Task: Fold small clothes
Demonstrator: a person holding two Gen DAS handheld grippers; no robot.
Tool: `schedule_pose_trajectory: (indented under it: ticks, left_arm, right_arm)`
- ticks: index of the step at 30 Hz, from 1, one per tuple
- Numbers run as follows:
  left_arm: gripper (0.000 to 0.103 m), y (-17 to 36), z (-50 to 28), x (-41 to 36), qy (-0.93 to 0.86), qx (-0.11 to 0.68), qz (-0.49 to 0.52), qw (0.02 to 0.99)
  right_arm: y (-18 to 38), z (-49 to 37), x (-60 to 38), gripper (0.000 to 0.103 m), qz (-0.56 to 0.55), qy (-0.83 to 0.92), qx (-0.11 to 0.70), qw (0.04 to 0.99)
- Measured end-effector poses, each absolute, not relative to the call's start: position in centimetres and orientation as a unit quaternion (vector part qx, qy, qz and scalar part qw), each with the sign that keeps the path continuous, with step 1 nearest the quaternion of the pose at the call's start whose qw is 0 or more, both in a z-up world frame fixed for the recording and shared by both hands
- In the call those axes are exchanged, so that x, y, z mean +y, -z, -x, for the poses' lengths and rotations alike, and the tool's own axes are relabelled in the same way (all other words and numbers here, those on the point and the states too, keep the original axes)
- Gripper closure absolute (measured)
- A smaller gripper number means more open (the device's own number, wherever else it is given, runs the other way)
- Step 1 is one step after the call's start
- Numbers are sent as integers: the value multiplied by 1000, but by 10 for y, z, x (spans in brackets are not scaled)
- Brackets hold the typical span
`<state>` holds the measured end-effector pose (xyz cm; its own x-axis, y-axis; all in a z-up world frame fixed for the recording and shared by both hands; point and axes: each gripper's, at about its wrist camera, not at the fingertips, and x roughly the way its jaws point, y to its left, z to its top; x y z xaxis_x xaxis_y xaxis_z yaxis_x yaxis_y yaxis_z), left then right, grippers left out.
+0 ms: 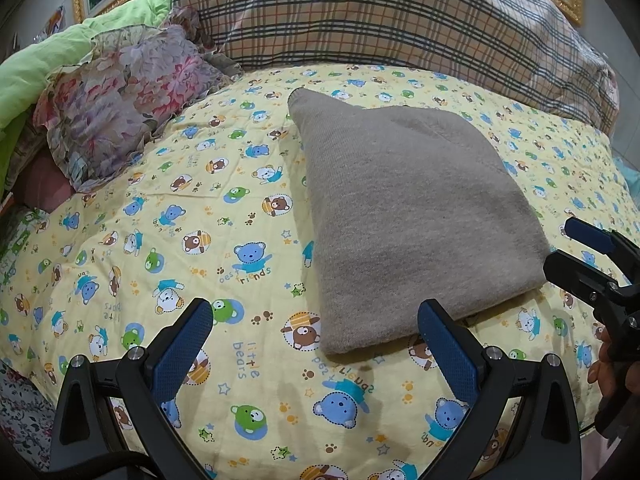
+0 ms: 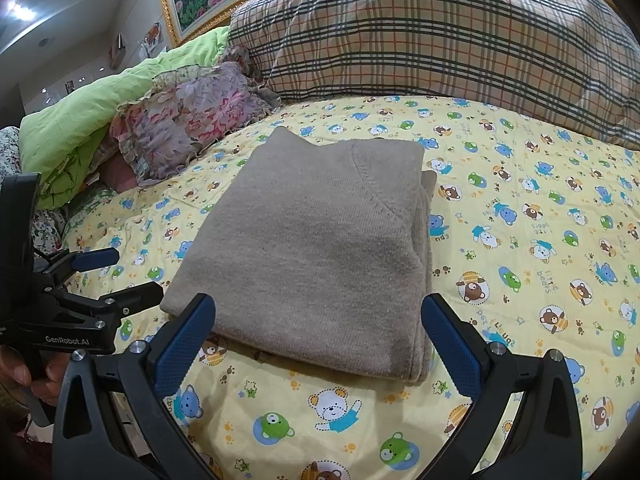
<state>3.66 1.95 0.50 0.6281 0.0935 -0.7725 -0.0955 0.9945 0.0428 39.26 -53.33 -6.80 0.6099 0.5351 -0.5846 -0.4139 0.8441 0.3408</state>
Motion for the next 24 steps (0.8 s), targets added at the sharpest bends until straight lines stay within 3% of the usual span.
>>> schedule_pose_trajectory:
  ticks: [24]
  left_arm:
    - [0, -6, -39, 17, -48, 429, 3, 902]
  right_arm:
    - [68, -395, -533, 0, -87, -267, 352, 893]
